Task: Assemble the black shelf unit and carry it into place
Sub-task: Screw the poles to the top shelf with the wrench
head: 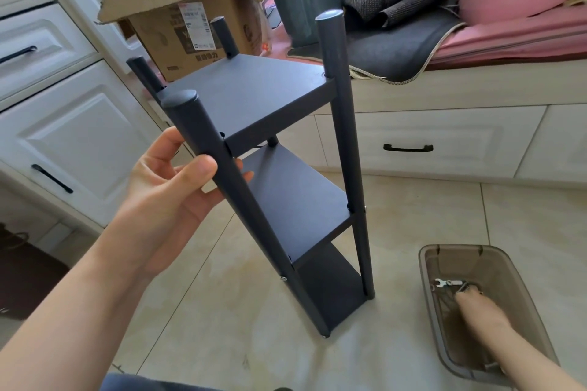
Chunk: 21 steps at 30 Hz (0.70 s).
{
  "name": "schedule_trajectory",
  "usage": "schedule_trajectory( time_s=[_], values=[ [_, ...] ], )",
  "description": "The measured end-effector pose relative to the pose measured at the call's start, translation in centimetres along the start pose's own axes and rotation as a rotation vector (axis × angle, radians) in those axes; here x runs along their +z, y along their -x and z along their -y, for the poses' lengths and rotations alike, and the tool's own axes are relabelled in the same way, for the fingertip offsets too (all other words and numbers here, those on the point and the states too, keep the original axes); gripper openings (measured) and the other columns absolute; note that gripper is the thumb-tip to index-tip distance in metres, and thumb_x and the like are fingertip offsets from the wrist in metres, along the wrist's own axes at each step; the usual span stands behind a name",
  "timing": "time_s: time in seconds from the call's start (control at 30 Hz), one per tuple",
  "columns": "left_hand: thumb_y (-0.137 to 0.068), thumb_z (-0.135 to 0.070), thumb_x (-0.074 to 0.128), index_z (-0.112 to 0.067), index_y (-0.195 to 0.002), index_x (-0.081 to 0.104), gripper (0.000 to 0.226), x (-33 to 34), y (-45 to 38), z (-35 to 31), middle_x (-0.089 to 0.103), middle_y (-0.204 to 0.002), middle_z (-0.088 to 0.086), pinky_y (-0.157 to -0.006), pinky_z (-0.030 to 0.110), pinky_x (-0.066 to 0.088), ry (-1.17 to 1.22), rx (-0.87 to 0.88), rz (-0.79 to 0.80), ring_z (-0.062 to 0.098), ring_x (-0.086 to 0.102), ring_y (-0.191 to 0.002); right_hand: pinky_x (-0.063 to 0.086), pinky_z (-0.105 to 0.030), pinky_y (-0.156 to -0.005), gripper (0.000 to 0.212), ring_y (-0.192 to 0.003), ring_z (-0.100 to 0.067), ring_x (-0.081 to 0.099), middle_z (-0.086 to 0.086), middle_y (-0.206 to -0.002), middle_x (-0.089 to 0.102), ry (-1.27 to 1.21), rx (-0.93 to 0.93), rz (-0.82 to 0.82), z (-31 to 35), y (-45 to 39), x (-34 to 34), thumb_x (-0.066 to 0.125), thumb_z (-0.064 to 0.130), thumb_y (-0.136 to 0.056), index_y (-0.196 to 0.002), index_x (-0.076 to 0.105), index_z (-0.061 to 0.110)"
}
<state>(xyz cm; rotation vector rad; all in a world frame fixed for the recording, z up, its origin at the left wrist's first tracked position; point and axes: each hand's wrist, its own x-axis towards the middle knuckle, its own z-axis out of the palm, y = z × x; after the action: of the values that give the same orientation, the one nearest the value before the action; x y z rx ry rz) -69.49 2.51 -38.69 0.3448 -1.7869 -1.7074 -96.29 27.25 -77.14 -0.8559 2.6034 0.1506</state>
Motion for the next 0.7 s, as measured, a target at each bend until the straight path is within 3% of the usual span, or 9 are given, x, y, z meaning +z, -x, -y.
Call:
schedule_trajectory(
  time_s=[0.2,0.33,0.37,0.43,0.5,0.6,0.7],
  values=[
    [-0.064,-0.039,0.093,-0.023,-0.111,0.068,0.056,0.1,0.0,0.1,0.071,-0.094,0.002,-0.091,0.048,0.056,0.005,-0.017,-0.009,0.021,0.069,-0.083,0.047,-0.040,-0.088,0.030,-0.114,-0.037,0.056,-0.018,-0.132,0.049,-0.292,-0.011,0.058,0.4,0.5,-1.0,0.040,0.008,-0.101,-0.129,0.051,0.005],
    [-0.060,-0.041,0.095,-0.029,-0.108,0.073,0.054,0.1,0.3,0.1,0.075,-0.098,0.002,-0.090,0.048,0.057,0.026,-0.052,-0.018,0.023,0.072,-0.087,0.039,-0.035,-0.086,0.031,-0.123,-0.035,0.051,-0.020,-0.138,0.046,-0.254,-0.104,0.124,0.8,1.8,-3.3,0.042,0.010,-0.101,-0.130,0.052,0.003],
    [-0.059,-0.041,0.096,-0.030,-0.106,0.074,0.054,0.1,0.4,0.0,0.075,-0.097,0.002,-0.090,0.048,0.057,0.037,-0.060,-0.020,0.024,0.072,-0.088,0.037,-0.033,-0.086,0.028,-0.123,-0.032,0.050,-0.018,-0.135,0.047,-0.242,-0.153,0.112,1.0,2.4,-4.2,0.041,0.011,-0.102,-0.126,0.053,0.007],
    [-0.056,-0.041,0.097,-0.029,-0.104,0.074,0.055,0.0,0.6,-0.2,0.076,-0.096,0.006,-0.088,0.047,0.058,0.058,-0.076,-0.028,0.028,0.073,-0.089,0.039,-0.031,-0.085,0.012,-0.109,-0.027,0.054,-0.011,-0.114,0.050,-0.333,-0.206,0.063,1.8,4.1,-6.5,0.041,0.015,-0.102,-0.100,0.053,0.019],
    [-0.056,-0.037,0.098,-0.029,-0.102,0.075,0.053,0.0,0.8,-0.5,0.076,-0.096,0.011,-0.085,0.044,0.059,0.074,-0.098,-0.041,0.033,0.074,-0.091,0.039,-0.026,-0.077,0.017,-0.093,-0.021,0.058,-0.004,-0.097,0.056,-0.385,-0.240,-0.046,2.6,5.8,-9.8,0.046,0.021,-0.101,-0.085,0.045,0.018],
    [-0.067,-0.019,0.090,-0.027,-0.099,0.076,0.036,-0.2,1.3,-0.9,0.076,-0.095,0.015,-0.080,0.038,0.061,0.087,-0.131,-0.070,0.036,0.074,-0.092,0.041,-0.012,-0.058,0.021,-0.064,-0.002,0.064,0.005,-0.072,0.067,-0.724,-0.303,-0.173,4.9,9.4,-15.8,0.054,0.016,-0.099,-0.078,0.055,0.016],
    [-0.065,-0.018,0.088,-0.026,-0.100,0.076,0.038,-0.6,1.8,-1.5,0.076,-0.098,0.019,-0.079,0.038,0.062,0.098,-0.153,-0.056,0.037,0.074,-0.092,0.048,-0.021,-0.052,0.019,-0.052,-0.011,0.061,-0.002,-0.063,0.068,-1.276,-0.299,-0.016,8.1,13.4,-22.4,0.049,0.002,-0.099,-0.087,0.064,0.004]
  ],
)
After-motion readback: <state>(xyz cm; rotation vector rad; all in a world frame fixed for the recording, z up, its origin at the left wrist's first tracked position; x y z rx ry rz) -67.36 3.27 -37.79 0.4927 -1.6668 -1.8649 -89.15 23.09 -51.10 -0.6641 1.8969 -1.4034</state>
